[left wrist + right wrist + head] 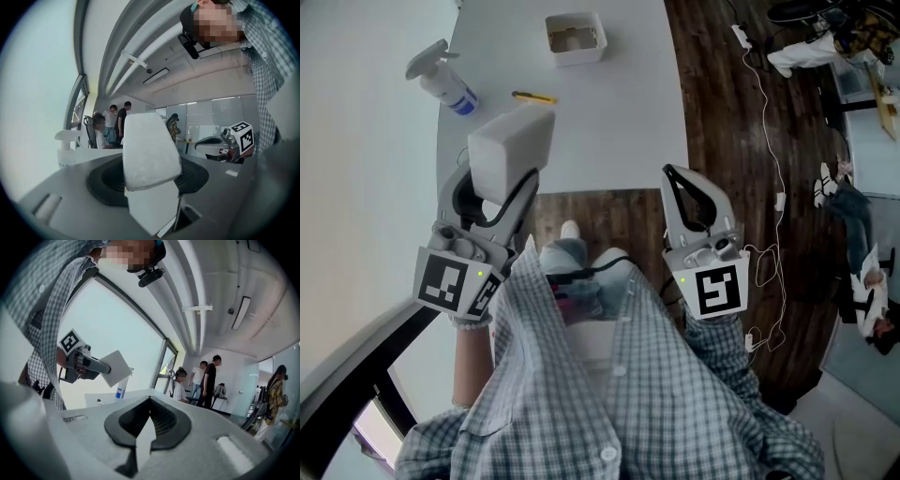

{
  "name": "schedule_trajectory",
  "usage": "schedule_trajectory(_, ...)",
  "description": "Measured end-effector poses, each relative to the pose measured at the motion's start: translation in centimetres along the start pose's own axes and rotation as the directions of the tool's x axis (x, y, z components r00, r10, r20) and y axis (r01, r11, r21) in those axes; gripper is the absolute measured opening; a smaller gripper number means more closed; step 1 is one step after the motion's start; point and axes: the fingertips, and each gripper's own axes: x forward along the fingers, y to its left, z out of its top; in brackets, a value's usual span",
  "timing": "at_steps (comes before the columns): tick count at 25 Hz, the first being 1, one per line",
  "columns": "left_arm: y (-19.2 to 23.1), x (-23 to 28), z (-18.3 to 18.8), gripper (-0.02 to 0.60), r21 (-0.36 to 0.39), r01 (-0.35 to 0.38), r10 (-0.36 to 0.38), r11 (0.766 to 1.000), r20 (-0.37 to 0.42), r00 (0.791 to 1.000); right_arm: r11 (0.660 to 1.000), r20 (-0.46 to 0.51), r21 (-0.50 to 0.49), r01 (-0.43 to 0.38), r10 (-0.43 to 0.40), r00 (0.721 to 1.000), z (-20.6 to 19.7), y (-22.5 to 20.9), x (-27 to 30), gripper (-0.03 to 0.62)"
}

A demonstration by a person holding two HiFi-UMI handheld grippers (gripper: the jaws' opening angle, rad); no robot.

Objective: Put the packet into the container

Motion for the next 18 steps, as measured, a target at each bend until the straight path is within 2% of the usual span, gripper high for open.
schedule_trajectory(6, -0.1, 1.2, 0.0, 0.262, 0.074, 0.049, -0.048, 0.996, -0.027, 0.999, 1.000, -0.020, -0.013, 0.015, -0.015, 1.000, 0.2, 0.3, 0.6, 0.000)
schedule_trajectory(10, 0.4, 1.7, 0.1, 0.262, 0.062, 0.081, -0.080, 0.995, -0.010, 0.997, 0.999, -0.022, -0.015, 0.041, -0.041, 0.999, 0.5, 0.3, 0.8, 0.000)
schedule_trajectory(13, 0.6, 2.2, -0.1, 0.262, 0.025, 0.097, -0.097, 0.995, -0.001, 0.995, 0.998, -0.038, -0.011, 0.057, -0.057, 0.998, 0.3, 0.0, 0.6, 0.000)
schedule_trajectory(18, 0.7, 3.3, -0.5, 0.262, 0.009, 0.100, -0.100, 0.995, -0.009, 0.995, 0.998, -0.064, -0.011, 0.066, -0.067, 0.996, -0.5, -1.0, 0.5, 0.000)
